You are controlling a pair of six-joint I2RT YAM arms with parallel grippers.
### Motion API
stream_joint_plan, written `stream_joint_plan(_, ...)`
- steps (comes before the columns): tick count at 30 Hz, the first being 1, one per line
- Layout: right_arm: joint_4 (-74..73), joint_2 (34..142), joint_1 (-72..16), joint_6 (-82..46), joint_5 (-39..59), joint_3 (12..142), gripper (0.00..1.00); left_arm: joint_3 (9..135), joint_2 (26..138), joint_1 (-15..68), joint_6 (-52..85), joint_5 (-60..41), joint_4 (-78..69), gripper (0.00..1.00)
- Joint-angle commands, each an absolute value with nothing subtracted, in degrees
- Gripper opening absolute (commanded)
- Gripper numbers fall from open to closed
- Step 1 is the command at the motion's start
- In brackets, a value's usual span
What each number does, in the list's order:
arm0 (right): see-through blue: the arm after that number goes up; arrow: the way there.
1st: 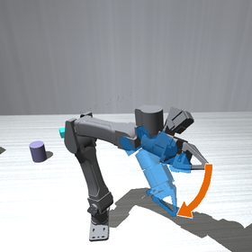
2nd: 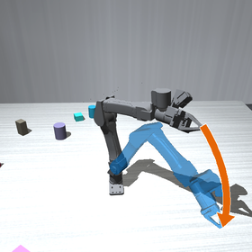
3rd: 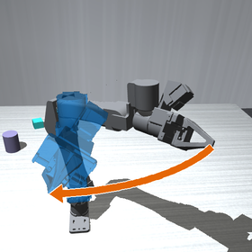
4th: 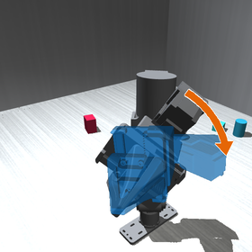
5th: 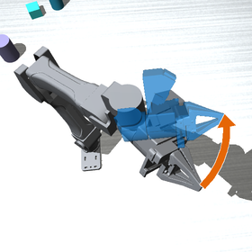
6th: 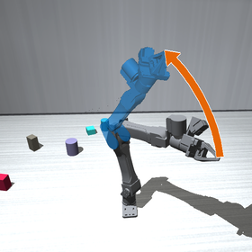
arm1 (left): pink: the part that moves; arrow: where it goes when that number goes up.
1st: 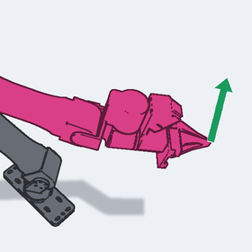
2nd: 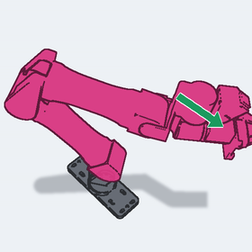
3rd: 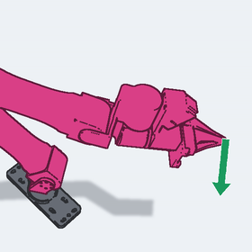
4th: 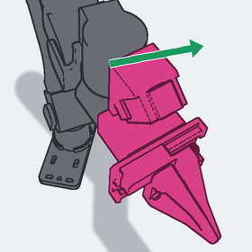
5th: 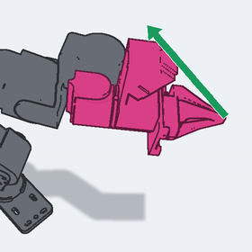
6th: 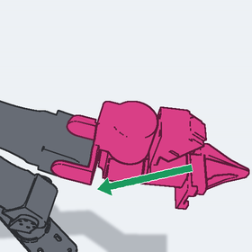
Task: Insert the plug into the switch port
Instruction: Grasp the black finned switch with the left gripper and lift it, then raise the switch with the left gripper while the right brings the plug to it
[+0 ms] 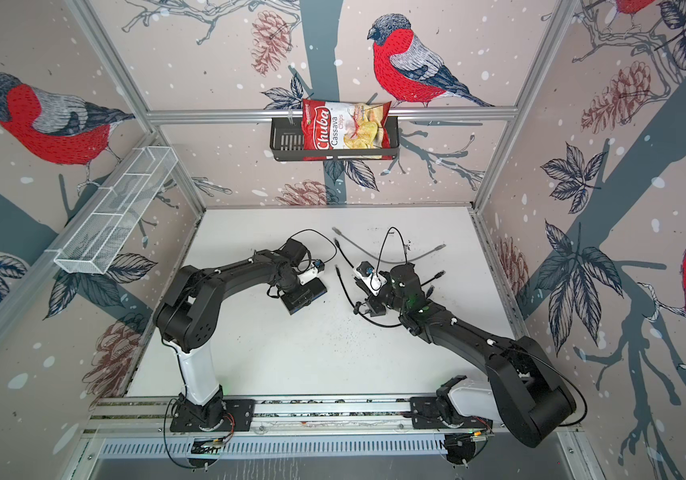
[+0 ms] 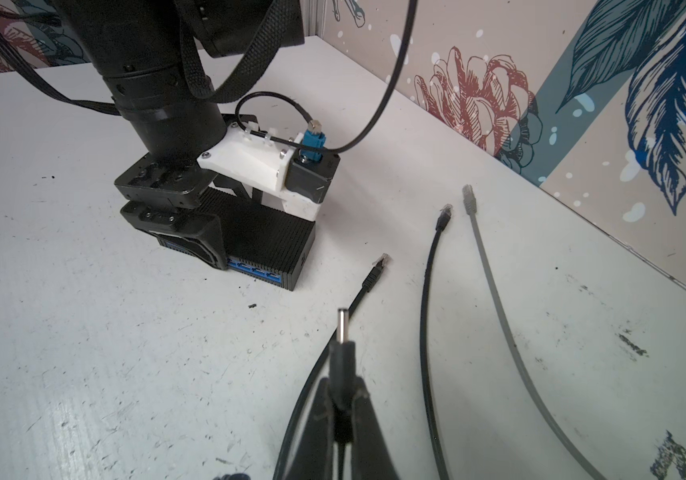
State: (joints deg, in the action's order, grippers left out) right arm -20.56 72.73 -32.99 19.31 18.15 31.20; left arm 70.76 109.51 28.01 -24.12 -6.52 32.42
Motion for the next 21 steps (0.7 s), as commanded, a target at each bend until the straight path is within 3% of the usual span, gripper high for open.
stream_joint_plan(1,-22.39,72.92,-33.07,18.81,18.72,31.54,0.0,70.45,110.01,28.03,-23.94,-6.27,34.22,0.65)
stream_joint_plan(7,-21.62,73.56,-33.08,19.99,18.97,31.79,0.0,66.68,106.09,28.25,-25.29,-3.87,28.5,0.57)
stream_joint_plan(21,-7.54,75.5,-32.37,17.2,26.57,40.22,0.0,50.09,86.14,32.47,-39.56,0.34,4.3,0.58)
